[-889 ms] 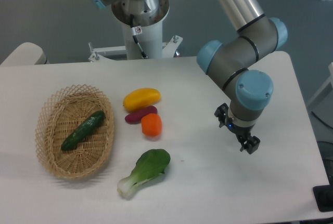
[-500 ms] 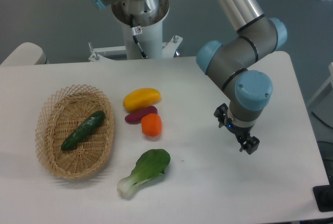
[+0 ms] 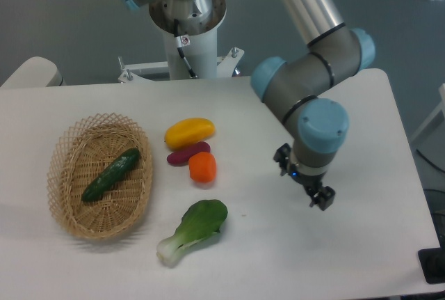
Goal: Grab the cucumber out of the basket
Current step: 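Move the gripper across the table toward the cucumber in the wicker basket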
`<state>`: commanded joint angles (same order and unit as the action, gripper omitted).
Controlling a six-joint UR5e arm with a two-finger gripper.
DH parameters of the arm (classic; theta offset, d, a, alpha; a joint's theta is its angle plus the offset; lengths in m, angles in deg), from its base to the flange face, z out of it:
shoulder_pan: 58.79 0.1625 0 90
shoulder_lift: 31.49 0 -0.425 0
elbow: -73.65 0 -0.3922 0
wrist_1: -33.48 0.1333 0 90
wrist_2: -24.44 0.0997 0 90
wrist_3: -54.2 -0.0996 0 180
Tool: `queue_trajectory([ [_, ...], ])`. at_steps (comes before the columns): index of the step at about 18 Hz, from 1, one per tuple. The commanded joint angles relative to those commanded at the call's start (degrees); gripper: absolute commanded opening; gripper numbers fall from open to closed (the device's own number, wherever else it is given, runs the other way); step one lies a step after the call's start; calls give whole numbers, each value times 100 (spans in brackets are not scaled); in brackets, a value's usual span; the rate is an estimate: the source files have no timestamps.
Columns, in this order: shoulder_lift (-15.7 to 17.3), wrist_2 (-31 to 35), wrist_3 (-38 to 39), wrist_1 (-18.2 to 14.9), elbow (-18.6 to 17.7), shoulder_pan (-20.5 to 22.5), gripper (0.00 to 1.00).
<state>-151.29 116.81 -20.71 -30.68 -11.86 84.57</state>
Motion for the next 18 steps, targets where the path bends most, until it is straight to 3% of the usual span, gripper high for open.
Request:
queue_trajectory([
  [9, 721, -79, 941, -26, -800, -791, 100],
  [15, 818, -88, 2259, -17, -994, -1661, 100],
  [18, 897, -97, 2542, -17, -1143, -2074, 100],
])
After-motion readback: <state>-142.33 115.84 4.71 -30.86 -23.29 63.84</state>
